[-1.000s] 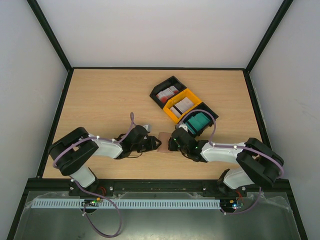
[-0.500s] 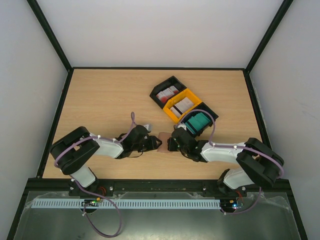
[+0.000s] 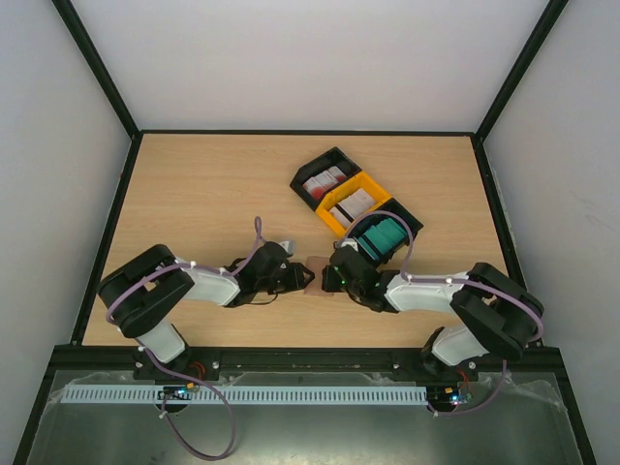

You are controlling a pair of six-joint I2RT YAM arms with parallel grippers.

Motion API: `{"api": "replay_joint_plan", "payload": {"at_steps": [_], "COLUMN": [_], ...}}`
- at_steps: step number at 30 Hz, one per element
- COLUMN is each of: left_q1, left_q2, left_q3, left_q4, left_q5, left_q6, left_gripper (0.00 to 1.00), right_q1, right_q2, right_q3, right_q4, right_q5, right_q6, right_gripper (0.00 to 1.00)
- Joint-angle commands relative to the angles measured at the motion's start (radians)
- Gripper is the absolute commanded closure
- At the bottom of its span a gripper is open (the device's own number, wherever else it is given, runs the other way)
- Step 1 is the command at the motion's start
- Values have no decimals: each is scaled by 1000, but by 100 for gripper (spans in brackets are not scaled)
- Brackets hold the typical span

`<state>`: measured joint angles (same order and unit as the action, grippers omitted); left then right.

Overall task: Put the credit cards into the card holder
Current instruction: Close the card holder at the center of the board, then reset both arms

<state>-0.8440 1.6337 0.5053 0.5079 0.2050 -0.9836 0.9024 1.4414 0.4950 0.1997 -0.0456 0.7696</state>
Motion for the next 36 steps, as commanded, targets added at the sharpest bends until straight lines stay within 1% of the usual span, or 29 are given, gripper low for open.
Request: {"api": "replay_joint_plan", "payload": {"at_steps": [1, 9, 11, 13, 16, 19, 21, 24, 26, 27, 28, 31, 36], "left_q1": [-8, -8, -8, -7, -4, 0, 5, 14, 21, 25, 29, 36, 40], "left_q2": [57, 46, 30, 2, -60, -137, -193, -291, -367, -409, -452, -596, -794], "left_q3": [-30, -28, -22, -9, 13, 45, 64, 78, 82, 83, 86, 103, 153], "left_q4": [-170, -177, -191, -226, -273, -332, -373, -432, -480, -508, -539, -641, -810], "left_q5": [-32, -40, -58, -89, -133, -178, -212, -275, -329, -358, -394, -498, -652], "left_q6": [14, 13, 18, 33, 62, 101, 119, 140, 154, 159, 162, 175, 211], "left_gripper": [63, 63, 63, 61, 55, 42, 36, 22, 15, 7, 1, 0, 0], "right_q1": [8, 23, 23, 24, 21, 21, 20, 21, 20, 21, 21, 21, 22], "right_q2": [59, 39, 11, -29, -89, -153, -193, -273, -343, -381, -423, -545, -738], "right_q3": [-27, -45, -29, 3, 72, 121, 145, 160, 166, 170, 176, 198, 248], "right_q4": [-95, -92, -106, -135, -179, -222, -273, -356, -420, -448, -483, -559, -683], "right_q5": [-31, -17, 27, 98, 224, 339, 400, 488, 536, 557, 575, 625, 712], "right_q6": [11, 33, 35, 41, 49, 55, 62, 60, 48, 30, 8, -41, -64], "right_gripper": [98, 98, 97, 93, 83, 69, 59, 52, 47, 44, 39, 27, 14]}}
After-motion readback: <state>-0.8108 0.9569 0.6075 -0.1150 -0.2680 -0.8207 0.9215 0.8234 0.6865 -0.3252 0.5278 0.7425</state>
